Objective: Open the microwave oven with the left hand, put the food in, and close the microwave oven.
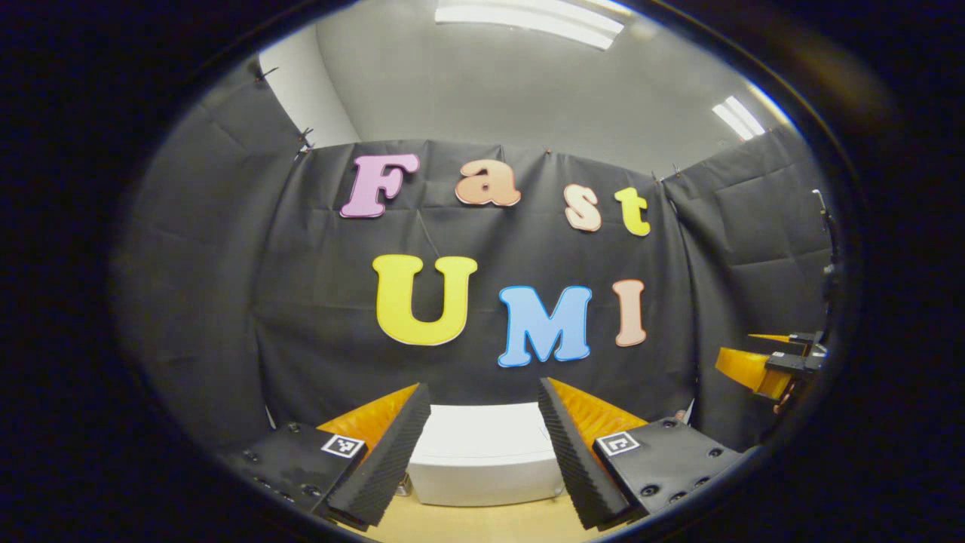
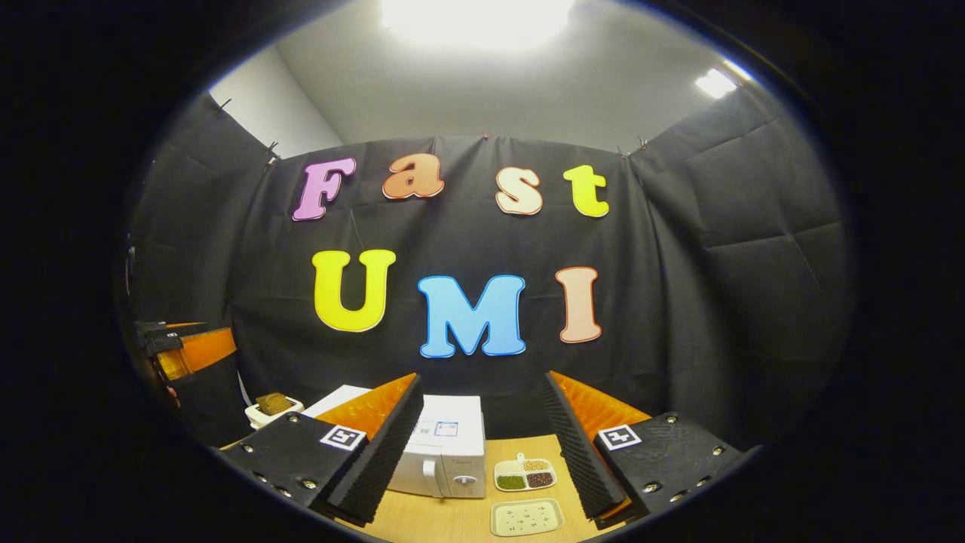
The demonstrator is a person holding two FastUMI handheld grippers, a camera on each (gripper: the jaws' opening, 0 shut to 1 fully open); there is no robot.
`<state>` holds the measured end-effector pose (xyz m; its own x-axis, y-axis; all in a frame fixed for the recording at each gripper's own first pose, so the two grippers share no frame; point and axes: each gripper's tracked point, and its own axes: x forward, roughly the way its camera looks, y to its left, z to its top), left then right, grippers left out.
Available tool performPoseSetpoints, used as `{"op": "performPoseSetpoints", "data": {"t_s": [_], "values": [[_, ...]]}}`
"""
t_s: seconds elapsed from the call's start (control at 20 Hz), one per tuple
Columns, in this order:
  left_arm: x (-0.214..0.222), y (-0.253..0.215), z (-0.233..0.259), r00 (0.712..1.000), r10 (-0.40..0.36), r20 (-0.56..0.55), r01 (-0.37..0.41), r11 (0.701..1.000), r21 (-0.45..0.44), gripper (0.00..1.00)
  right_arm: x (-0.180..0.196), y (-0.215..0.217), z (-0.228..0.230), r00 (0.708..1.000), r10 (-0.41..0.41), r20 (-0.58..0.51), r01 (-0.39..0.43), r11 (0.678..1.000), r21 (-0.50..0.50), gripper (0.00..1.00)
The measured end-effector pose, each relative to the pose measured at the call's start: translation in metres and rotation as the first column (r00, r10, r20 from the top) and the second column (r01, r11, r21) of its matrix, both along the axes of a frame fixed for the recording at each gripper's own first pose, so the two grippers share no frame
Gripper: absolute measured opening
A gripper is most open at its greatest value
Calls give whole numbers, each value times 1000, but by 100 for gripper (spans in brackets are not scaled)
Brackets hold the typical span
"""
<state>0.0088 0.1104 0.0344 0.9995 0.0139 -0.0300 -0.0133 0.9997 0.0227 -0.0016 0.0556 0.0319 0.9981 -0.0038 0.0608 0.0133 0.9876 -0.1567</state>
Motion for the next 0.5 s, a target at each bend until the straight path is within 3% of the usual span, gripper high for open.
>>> {"op": "performPoseSetpoints", "data": {"t_s": [0.1,0.15,0.4,0.5], "values": [[-4,2,3,1000,-4,2,4,1000,3,98,-5,6,2,1000,5,-2,-5,1000,5,96],[-5,1,5,1000,-2,4,2,1000,2,93,-6,9,2,1000,11,-2,-11,1000,5,96],[-17,-1,24,999,7,42,-9,999,32,96,-9,13,0,999,40,-5,-40,999,29,96],[-17,-6,29,999,13,53,-15,999,45,93,-9,9,-1,999,45,-12,-45,998,39,96]]}}
